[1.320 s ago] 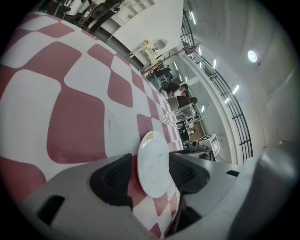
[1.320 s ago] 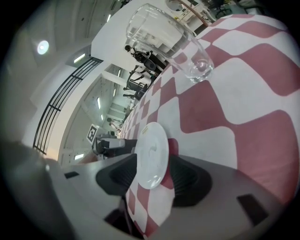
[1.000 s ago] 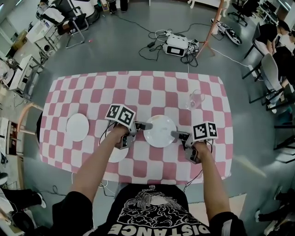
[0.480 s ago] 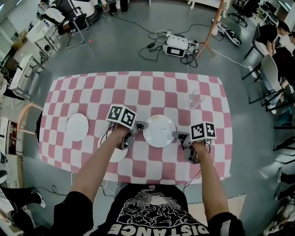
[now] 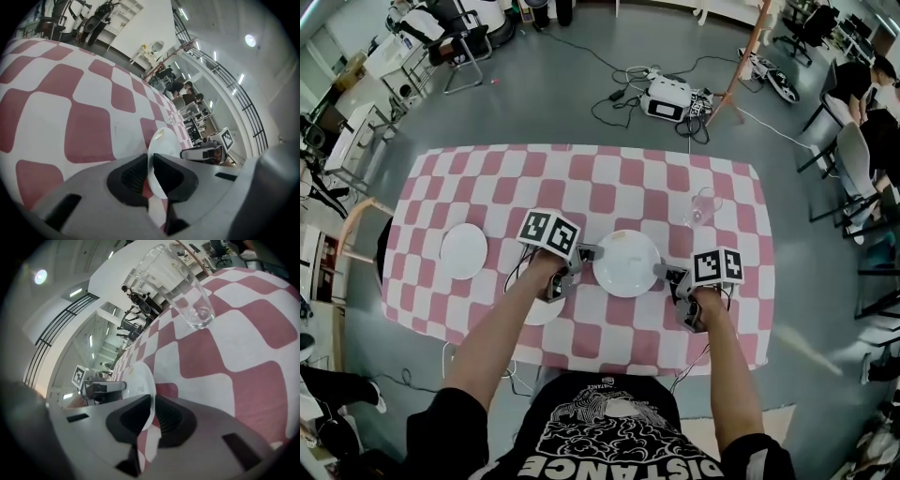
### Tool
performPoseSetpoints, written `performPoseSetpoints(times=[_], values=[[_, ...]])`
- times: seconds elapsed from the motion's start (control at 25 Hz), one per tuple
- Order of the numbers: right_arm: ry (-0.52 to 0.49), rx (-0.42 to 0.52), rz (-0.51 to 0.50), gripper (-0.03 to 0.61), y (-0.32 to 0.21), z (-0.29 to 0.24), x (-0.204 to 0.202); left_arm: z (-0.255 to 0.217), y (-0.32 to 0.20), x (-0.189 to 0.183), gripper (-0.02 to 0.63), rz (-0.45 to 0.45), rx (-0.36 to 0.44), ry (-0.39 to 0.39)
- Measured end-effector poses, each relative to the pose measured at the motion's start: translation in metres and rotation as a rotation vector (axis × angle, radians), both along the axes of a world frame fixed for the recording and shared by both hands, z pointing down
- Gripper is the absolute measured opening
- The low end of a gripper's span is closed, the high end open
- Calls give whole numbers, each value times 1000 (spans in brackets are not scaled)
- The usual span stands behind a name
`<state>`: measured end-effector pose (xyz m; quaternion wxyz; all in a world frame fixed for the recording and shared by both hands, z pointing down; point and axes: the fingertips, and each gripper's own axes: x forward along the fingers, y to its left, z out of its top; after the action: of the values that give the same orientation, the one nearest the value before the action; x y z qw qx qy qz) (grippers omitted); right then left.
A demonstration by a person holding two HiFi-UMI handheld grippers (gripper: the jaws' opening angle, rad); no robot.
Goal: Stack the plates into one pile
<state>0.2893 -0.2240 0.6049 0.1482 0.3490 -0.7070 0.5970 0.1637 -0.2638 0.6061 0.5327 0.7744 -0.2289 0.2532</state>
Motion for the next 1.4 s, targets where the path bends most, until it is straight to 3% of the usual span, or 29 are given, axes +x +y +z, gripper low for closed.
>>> performPoseSetpoints(times=[0.72, 1.4], values=[[-8, 58, -112, 37, 5, -33, -81, -34, 24, -85, 43, -156, 50, 18], [14, 50, -109, 35, 43, -37, -159, -33, 66, -164, 44, -180, 19, 43]])
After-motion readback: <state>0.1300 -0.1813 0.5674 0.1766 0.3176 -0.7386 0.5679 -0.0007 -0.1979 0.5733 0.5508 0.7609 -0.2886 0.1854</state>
